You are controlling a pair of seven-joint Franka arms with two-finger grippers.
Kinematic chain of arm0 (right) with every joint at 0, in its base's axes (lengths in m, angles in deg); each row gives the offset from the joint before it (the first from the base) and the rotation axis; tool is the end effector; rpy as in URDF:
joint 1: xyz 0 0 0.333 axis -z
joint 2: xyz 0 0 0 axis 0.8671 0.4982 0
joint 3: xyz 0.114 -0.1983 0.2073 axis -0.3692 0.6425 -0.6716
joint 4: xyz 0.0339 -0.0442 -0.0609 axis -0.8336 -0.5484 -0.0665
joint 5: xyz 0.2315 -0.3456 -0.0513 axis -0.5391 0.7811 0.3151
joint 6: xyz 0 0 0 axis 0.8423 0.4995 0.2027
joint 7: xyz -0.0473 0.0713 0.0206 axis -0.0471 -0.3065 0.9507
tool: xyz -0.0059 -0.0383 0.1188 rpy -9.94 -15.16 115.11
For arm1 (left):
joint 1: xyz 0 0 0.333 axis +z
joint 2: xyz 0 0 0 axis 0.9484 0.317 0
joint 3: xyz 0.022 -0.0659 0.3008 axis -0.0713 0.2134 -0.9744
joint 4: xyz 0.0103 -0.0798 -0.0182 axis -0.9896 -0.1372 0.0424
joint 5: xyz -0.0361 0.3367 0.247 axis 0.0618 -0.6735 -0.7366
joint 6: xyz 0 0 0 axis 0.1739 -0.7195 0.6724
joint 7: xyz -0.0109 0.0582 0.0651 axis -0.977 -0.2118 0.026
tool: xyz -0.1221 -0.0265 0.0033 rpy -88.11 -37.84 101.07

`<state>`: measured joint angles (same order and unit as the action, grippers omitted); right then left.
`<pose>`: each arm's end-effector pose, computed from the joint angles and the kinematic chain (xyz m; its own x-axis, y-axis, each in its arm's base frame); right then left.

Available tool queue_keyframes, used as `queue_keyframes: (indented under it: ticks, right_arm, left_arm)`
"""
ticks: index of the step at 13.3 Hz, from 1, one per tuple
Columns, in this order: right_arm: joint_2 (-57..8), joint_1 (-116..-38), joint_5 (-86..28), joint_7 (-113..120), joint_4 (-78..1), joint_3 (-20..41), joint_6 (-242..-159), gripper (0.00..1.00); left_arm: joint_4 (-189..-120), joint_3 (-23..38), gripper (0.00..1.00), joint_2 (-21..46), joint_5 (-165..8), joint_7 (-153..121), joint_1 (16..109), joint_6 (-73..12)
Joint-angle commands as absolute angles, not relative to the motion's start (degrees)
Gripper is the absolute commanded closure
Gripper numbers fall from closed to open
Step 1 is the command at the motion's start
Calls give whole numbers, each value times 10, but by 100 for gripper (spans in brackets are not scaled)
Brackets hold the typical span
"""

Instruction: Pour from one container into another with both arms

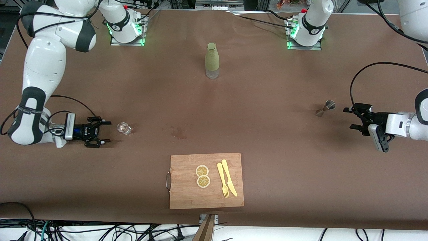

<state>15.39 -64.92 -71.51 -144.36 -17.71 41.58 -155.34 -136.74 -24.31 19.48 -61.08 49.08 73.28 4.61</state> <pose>0.6445 -0.1348 0.0924 -0.1305 0.3645 0.9220 0.9811 0.1816 0.0671 0.6545 0.0923 0.3188 0.7608 -0.6489 -0.0132 -0.5181 -0.6195 0.5897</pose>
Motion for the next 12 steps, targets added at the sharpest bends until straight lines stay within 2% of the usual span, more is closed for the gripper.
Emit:
queue_keyframes:
  ticks: [1, 6, 7, 10, 12]
  right_arm:
    - [57, -653, -616, -1375, -188, 411, -1608, 2]
    - [-110, -678, -416, -1187, -232, 368, -1717, 2]
    - [-140, -681, -379, -1142, -243, 357, -1734, 2]
    - [-236, -688, -250, -977, -268, 307, -1782, 2]
    - [-286, -688, -185, -868, -284, 278, -1800, 2]
  left_arm:
    - [-1375, -212, 0, 153, -644, 358, 719, 60]
    - [-1375, -180, 0, 106, -671, 157, 680, 73]
    - [-1375, -157, 0, 99, -676, 111, 683, 77]
    - [-1374, -106, 0, 61, -740, 3, 679, 77]
    - [-1357, -100, 0, 44, -808, 3, 678, 79]
